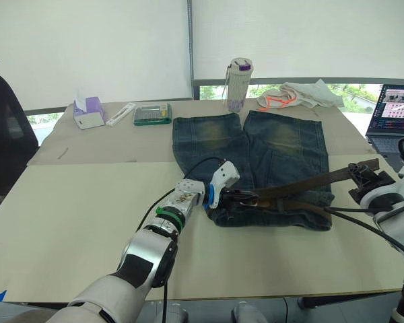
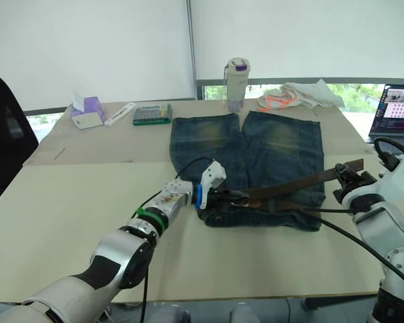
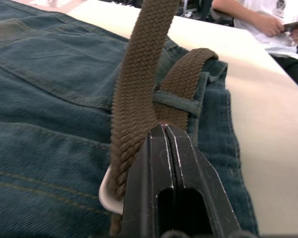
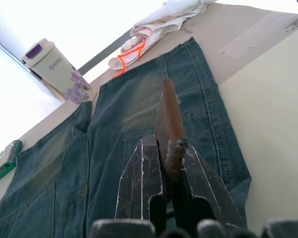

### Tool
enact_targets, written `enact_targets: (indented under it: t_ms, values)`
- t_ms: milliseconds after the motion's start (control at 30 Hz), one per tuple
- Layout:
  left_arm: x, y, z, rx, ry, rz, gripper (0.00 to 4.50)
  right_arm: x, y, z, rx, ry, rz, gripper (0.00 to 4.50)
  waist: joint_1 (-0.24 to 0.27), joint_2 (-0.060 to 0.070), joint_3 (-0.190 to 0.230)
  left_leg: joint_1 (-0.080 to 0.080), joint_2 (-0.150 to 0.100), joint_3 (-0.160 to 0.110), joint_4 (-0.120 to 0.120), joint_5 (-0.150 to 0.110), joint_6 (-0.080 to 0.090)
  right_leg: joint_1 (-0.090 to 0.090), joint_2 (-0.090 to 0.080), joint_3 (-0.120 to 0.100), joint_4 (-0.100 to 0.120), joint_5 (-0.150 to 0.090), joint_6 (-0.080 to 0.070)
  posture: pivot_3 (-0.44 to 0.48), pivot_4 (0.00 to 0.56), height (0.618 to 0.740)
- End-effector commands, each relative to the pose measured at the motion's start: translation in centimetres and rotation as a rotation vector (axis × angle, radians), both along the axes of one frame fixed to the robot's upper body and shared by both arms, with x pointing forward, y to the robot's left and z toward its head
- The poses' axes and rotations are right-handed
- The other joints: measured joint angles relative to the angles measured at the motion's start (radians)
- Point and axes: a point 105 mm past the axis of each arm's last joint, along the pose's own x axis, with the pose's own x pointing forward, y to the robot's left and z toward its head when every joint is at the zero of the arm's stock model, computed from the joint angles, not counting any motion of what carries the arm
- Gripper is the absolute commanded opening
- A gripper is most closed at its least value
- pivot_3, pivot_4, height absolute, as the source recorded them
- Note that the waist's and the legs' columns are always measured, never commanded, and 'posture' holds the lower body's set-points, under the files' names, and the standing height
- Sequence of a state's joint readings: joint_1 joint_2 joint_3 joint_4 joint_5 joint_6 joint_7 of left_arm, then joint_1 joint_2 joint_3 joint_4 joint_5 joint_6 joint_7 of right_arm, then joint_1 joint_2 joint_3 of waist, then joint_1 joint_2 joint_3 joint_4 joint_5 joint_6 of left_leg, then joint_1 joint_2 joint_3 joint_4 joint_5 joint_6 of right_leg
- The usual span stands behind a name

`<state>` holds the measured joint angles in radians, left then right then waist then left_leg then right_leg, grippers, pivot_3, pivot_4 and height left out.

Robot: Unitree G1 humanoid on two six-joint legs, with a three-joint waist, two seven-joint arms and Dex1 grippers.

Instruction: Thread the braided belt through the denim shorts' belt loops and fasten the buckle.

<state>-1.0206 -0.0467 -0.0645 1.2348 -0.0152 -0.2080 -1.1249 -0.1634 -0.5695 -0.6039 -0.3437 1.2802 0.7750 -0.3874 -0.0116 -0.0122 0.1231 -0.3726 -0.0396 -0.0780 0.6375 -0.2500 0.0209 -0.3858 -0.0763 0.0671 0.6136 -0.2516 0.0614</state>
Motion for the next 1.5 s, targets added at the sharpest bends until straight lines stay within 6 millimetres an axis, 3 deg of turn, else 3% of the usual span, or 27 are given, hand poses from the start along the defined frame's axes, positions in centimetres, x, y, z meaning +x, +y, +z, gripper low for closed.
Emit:
enact_targets:
  t_ms: [33, 433, 700, 1167, 1500]
  values:
    - [0.5, 0.2, 0.2, 0.002, -0.026, 0.032, 0.04, -0.5, -0.1, 1.6, -0.008, -0.062, -0.005, 0.0, 0.0, 0.0, 0.0, 0.0, 0.0, 0.0, 0.0, 0.0, 0.0, 0.0, 0.0, 0.0, 0.0, 0.0, 0.0, 0.0, 0.15, 0.74]
    - [0.8, 1.2, -1.2, 0.078, -0.022, 0.074, 0.04, -0.2, -0.1, 1.7, -0.01, -0.062, 0.003, 0.0, 0.0, 0.0, 0.0, 0.0, 0.0, 0.0, 0.0, 0.0, 0.0, 0.0, 0.0, 0.0, 0.001, 0.0, 0.0, 0.0, 0.15, 0.74]
    - [1.1, 1.9, -3.2, 0.202, -0.016, 0.124, 0.04, -0.1, -0.1, 1.8, -0.014, -0.064, 0.007, 0.0, 0.0, 0.0, 0.0, 0.001, 0.0, 0.0, 0.0, 0.0, 0.0, 0.001, 0.0, 0.0, 0.001, 0.0, 0.0, 0.0, 0.15, 0.74]
    - [-0.9, 0.9, -3.7, 0.173, 0.015, -0.009, 0.04, -0.1, -0.2, 1.7, -0.014, -0.061, 0.009, 0.0, 0.001, 0.002, -0.001, 0.003, 0.0, 0.001, 0.0, 0.0, 0.0, 0.003, 0.0, 0.0, 0.001, 0.0, 0.0, 0.0, 0.15, 0.74]
    - [-1.1, 1.5, -4.9, 0.212, 0.027, -0.002, 0.04, -0.2, -0.4, 1.7, -0.02, -0.054, 0.003, 0.0, 0.001, 0.002, -0.001, 0.003, 0.0, 0.0, 0.0, 0.0, 0.0, 0.003, 0.0, 0.0, 0.001, 0.0, 0.0, 0.0, 0.15, 0.74]
